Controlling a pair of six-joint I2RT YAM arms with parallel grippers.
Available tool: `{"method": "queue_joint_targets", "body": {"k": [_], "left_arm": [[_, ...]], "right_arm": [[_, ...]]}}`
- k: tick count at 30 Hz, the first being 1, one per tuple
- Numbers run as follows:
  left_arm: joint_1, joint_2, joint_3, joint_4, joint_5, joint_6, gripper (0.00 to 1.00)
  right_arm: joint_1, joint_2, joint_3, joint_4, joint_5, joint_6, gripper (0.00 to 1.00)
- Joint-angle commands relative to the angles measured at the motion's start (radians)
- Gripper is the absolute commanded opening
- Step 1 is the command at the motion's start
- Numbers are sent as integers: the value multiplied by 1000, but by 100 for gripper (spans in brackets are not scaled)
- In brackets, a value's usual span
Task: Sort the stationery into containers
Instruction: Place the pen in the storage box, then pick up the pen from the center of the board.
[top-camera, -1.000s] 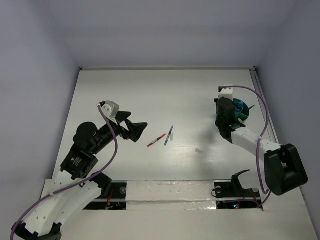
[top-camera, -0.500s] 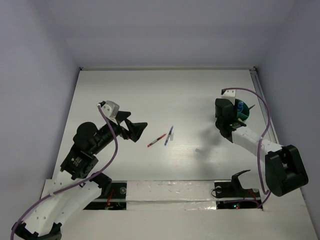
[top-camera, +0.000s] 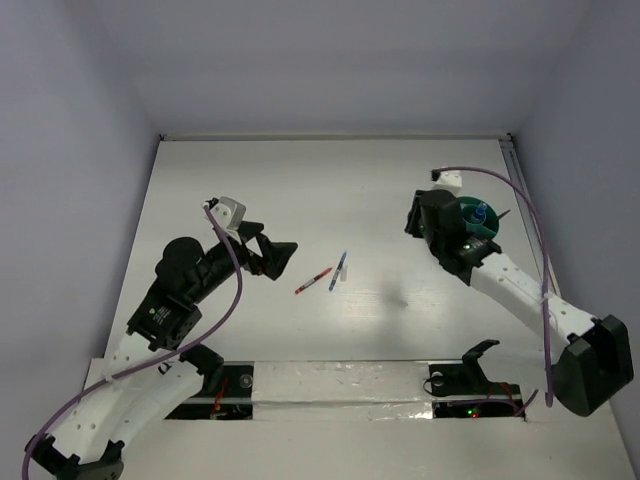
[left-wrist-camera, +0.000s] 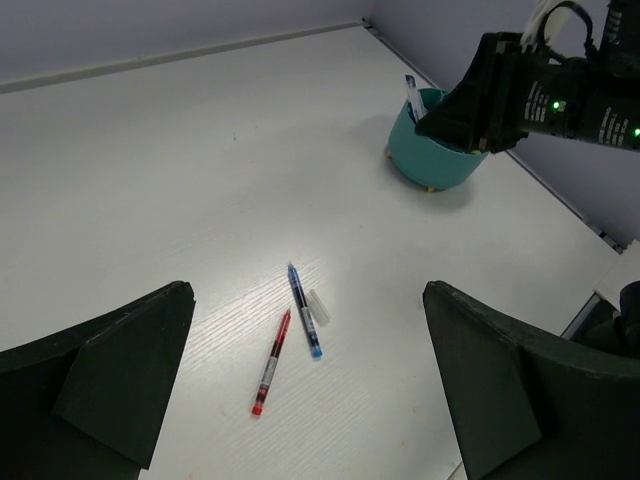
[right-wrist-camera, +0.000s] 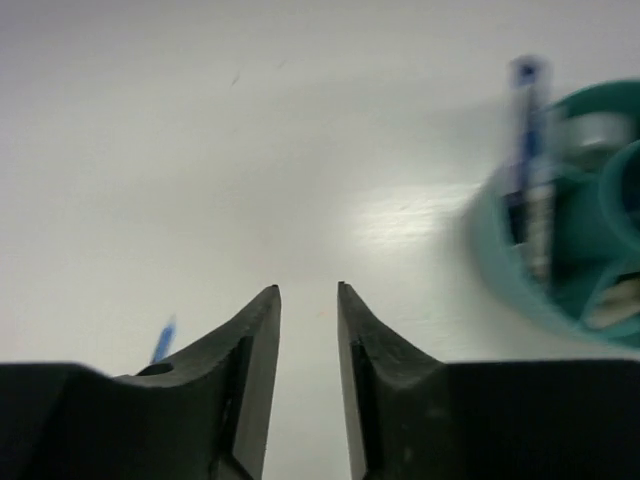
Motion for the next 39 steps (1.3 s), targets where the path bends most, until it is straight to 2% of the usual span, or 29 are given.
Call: {"method": "queue_joint_targets", "body": {"k": [1,4,6,8,9,12,16,24,39], "left_arm": [[-5,27,9,25,-20,6,99],[-5,45,10,22,-28,6,99],[-5,53,12,20,-33,6,99],[-5,54,12,19,-40,6,99],[-5,54,12,17,-42,6,99],[-5,56,10,17,-44,6,99],[-5,56,12,17,-36,6,99],[-5,47,9,22,-13,4,99],[-5,24,10,25,-1,4,99]], "right_arm": [[144,92,75,-114,-129,143,34],[224,193,147,-142,-172,183,20],[247,241,170,-130,-229,200,18],[267,302,190,-105,-249,225,24],[276,324,199,-104,-270,234,36],[276,413,235,-100,-292,260,51],[276,519,284,-93,-292,281,51],[276,672,376,-125,-255,314,42],[285,790,431,-209,-218,349,32]]}}
